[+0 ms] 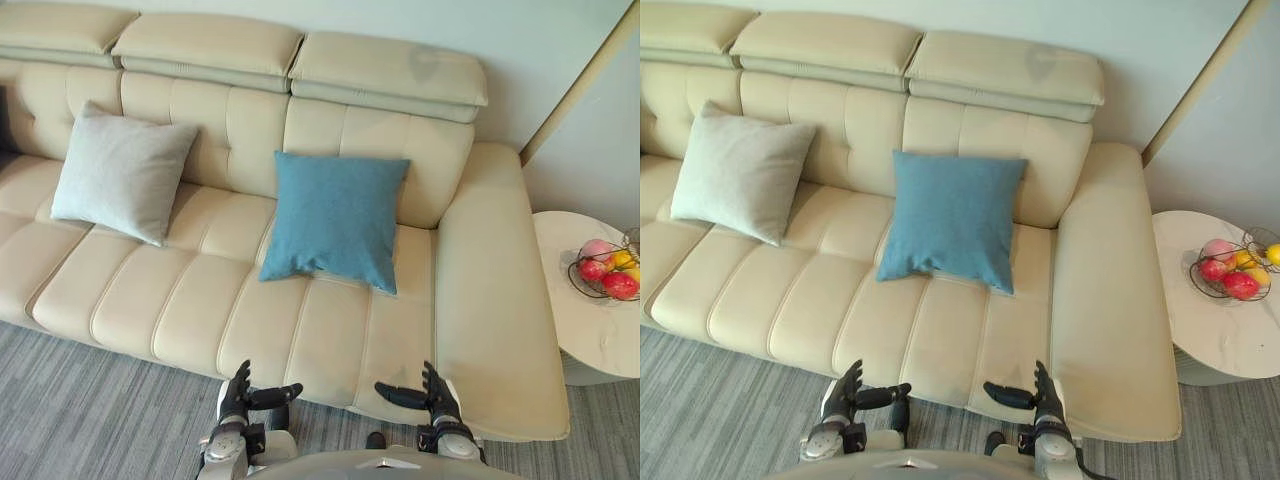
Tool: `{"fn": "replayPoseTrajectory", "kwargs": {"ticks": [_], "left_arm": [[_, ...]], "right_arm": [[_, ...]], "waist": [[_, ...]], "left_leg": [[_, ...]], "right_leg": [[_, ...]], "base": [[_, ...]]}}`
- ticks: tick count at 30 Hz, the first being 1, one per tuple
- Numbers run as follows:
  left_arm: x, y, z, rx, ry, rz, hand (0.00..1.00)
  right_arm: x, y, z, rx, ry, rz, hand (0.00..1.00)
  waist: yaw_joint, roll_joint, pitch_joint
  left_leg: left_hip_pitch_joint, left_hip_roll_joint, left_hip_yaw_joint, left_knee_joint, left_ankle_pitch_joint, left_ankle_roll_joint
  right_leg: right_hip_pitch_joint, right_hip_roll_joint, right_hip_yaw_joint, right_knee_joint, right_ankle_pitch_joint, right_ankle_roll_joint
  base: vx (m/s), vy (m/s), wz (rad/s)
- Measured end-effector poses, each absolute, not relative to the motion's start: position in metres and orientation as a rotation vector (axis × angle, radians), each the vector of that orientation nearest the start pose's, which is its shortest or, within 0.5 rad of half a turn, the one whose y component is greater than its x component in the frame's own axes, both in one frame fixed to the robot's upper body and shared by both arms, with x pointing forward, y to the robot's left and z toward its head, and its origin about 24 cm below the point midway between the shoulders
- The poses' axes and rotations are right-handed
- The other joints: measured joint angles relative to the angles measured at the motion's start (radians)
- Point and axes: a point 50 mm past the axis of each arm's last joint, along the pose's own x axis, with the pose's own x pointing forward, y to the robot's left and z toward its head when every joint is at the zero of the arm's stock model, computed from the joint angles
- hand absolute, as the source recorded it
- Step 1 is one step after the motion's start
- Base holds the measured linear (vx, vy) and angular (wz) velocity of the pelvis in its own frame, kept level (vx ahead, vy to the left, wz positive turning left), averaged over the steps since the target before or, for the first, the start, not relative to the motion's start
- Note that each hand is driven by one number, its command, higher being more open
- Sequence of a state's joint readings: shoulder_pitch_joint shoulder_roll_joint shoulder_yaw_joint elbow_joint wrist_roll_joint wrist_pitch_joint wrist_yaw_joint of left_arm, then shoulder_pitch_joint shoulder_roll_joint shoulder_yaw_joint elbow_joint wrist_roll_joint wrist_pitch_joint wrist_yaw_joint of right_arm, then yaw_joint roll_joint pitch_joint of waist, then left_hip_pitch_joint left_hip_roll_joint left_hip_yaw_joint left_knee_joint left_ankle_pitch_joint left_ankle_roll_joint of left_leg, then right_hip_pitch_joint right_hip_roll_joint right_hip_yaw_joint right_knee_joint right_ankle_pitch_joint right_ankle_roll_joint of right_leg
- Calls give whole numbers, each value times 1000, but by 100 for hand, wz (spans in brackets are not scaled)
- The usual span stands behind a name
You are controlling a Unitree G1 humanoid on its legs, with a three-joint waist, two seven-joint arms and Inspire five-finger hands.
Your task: Pick up cushions and gather them together orderly.
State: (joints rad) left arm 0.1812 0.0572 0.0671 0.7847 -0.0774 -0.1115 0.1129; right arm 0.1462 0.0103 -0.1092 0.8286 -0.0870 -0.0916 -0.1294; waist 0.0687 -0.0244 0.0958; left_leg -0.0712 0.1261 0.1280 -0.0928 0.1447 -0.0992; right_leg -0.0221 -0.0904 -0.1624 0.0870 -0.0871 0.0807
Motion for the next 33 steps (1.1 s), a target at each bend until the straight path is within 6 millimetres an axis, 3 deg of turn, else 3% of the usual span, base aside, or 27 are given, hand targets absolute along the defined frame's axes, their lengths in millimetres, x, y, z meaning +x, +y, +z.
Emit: {"fn": "replayPoseTrajectory", "kwargs": {"ticks": [5,10,14,15,16,18,19,20,21,22,24,25,26,29,30,31,32,33], "left_arm": [[101,207,-146,12,924,334,100],[96,213,-148,27,953,351,100],[110,214,-147,55,936,329,100],[114,213,-146,63,928,321,100],[123,211,-143,61,905,312,100],[127,209,-142,59,896,306,100],[132,204,-141,56,882,293,100],[133,203,-140,55,875,292,100],[137,204,-137,57,854,294,100],[139,206,-135,61,844,297,100],[138,209,-135,63,840,313,100],[137,208,-135,60,844,324,100],[137,202,-136,49,847,323,100],[136,194,-138,38,858,307,100],[137,189,-139,33,865,290,100],[137,188,-139,31,866,289,100],[137,187,-139,31,866,290,100],[137,188,-139,30,862,292,100]], "right_arm": [[99,-191,-154,-73,996,-291,100],[96,-192,-156,-69,1019,-297,100],[112,-190,-154,-48,1003,-306,100],[119,-188,-152,-45,987,-299,100],[125,-186,-149,-39,964,-295,100],[127,-186,-148,-41,955,-294,100],[122,-186,-149,-35,963,-303,100],[118,-185,-150,-31,973,-307,100],[115,-184,-151,-22,979,-311,100],[115,-183,-151,-13,976,-313,100],[118,-180,-150,-2,969,-310,100],[123,-180,-149,-9,956,-305,100],[127,-181,-147,-15,944,-312,100],[142,-180,-142,-16,907,-305,100],[143,-183,-142,-7,904,-324,100],[141,-183,-143,-1,911,-333,100],[132,-183,-146,8,933,-347,100],[131,-182,-146,15,939,-353,100]], "waist": [[-6,7,-15],[-24,0,-22],[-18,-9,13],[-18,-10,15],[-16,-11,25],[-10,-6,33],[-13,-1,43],[-12,-5,42],[-11,-15,36],[-9,-23,31],[7,-44,22],[20,-50,17],[31,-31,11],[43,0,25],[36,33,45],[33,38,46],[31,40,43],[33,32,48]], "left_leg": [[58,-9,24,0,-19,0],[76,-11,62,0,-26,3],[62,-8,142,6,-31,8],[30,1,165,18,-32,16],[-23,21,182,82,-54,42],[-39,48,194,119,-76,59],[-39,46,180,153,-96,72],[-39,40,166,168,-104,76],[-53,30,138,203,-112,79],[-67,21,128,214,-110,81],[-89,0,126,236,-97,71],[-110,-8,133,253,-86,69],[-141,3,127,256,-68,65],[-208,15,94,234,0,51],[-216,33,52,226,35,42],[-214,36,43,217,50,39],[-207,35,24,166,109,20],[-215,40,29,189,89,21]], "right_leg": [[67,-2,25,-47,26,3],[64,-4,65,-52,34,7],[5,-3,141,-51,77,31],[-43,3,136,-31,110,48],[-98,11,109,0,158,55],[-93,10,94,-2,173,52],[-147,-34,32,357,9,10],[-150,-49,29,470,-25,17],[-133,-67,40,631,-65,58],[-112,-69,51,653,-73,71],[-63,-75,62,583,-86,77],[-23,-66,58,497,-136,69],[13,-44,45,378,-169,33],[66,-5,3,181,-207,-11],[76,24,-35,180,-200,-20],[76,29,-46,185,-199,-22],[73,36,-90,191,-192,-35],[70,30,-116,192,-191,-49]], "base": [[-10,28,-13],[13,29,-25],[-23,51,-62],[-115,45,-52],[-155,57,-64],[-146,22,-23],[-106,7,25],[-108,-28,55],[-60,-76,54],[-79,-166,49],[-85,-174,13],[-141,-167,2],[-165,-161,2],[-285,-184,28],[-383,-141,59],[-370,-88,79],[-201,-28,58],[-165,-13,52]]}}
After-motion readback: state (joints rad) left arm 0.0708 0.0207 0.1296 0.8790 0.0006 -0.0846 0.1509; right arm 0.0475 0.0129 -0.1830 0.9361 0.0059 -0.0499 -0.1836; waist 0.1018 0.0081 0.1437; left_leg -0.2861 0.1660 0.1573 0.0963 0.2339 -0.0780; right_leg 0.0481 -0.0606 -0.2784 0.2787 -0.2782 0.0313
